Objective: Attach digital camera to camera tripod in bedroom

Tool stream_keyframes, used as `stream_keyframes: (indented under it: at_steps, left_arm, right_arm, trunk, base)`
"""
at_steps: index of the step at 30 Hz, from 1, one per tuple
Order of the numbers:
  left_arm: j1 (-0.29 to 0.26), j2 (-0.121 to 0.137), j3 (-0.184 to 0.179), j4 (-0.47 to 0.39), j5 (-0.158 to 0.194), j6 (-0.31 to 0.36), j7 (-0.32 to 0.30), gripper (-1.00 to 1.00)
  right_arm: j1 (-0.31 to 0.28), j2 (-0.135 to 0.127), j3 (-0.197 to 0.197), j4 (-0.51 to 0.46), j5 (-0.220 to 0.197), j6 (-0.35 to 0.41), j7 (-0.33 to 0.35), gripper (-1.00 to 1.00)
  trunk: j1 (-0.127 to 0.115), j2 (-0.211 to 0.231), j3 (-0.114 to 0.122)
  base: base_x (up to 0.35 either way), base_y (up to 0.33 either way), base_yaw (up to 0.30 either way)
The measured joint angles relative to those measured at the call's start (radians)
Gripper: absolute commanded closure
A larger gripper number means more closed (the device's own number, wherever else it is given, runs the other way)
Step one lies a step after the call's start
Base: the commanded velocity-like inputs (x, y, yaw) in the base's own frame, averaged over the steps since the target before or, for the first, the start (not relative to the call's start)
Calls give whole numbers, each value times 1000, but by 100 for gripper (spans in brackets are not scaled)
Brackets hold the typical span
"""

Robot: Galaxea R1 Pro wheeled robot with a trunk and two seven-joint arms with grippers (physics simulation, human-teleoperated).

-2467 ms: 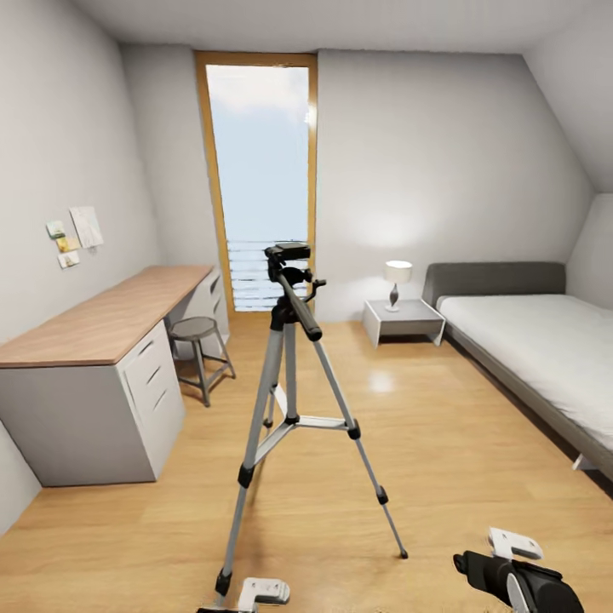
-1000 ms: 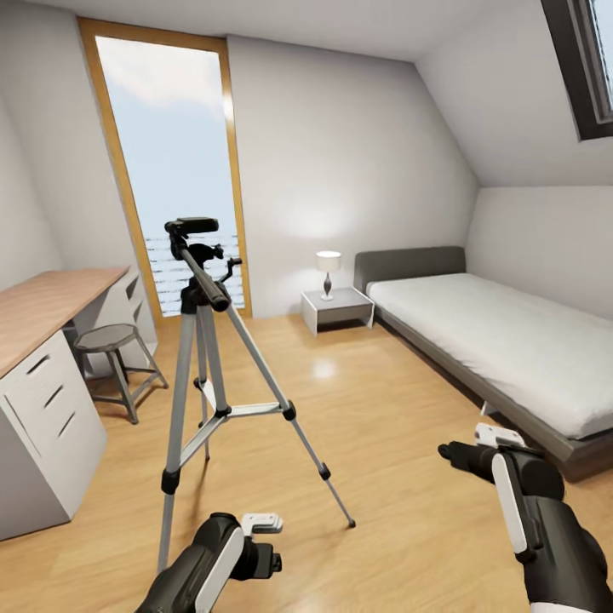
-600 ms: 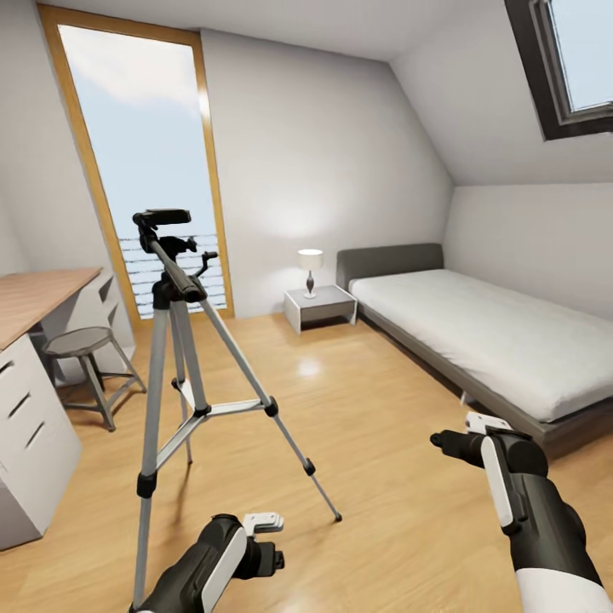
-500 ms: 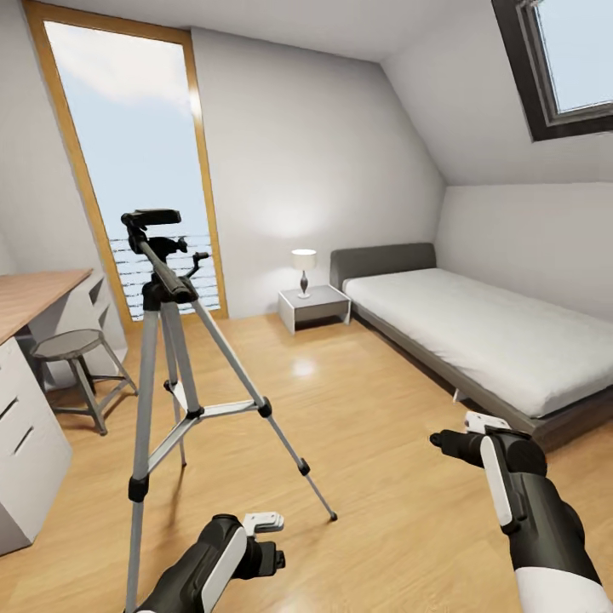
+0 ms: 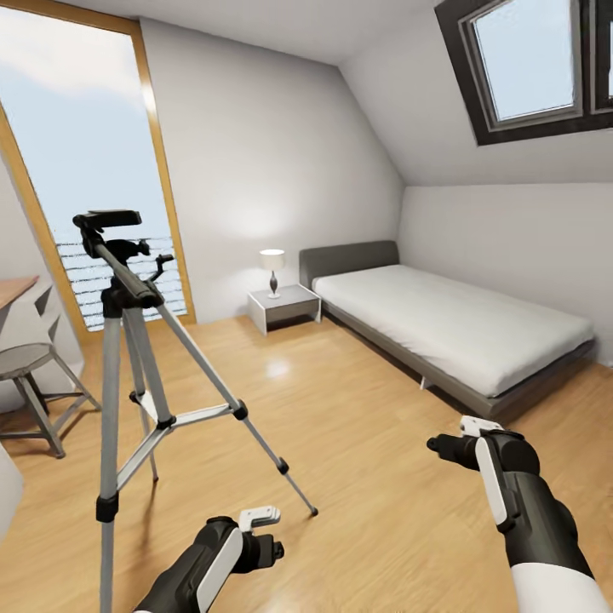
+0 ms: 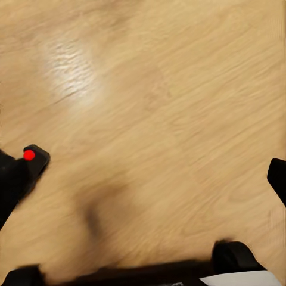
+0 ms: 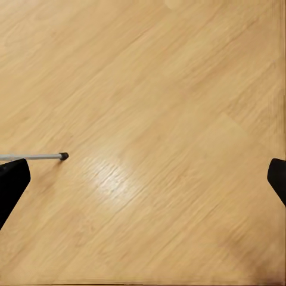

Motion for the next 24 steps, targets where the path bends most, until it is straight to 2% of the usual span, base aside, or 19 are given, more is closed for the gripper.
stream_keyframes:
  at_steps: [7,12,18,22,24]
  left_arm:
    - [0,1,-1,9,2,-8,0,-100]
    - [0,1,-1,11,2,-9,1,-100]
    - [0,-1,-2,11,-1,-9,11,-100]
    - [0,-7,-1,10,2,-5,42,-100]
    - [0,-11,0,10,5,0,84,-100]
  right_arm:
    - [0,0,52,6,-2,0,0,-100]
    - [0,0,60,7,-3,0,1,-100]
    - [-1,1,63,7,-3,0,1,-100]
    - [-1,1,64,7,-4,0,1,-100]
    - [-1,1,65,7,-4,0,1,-100]
  trunk:
    - [0,0,0]
    - [0,0,0]
    - [0,0,0]
    - [0,0,0]
    - [7,-14,-6]
  base:
    - [-86,282,-266]
    - [-85,282,-266]
    - [-41,137,-267]
    - [-15,52,-264]
    - [-10,33,-255]
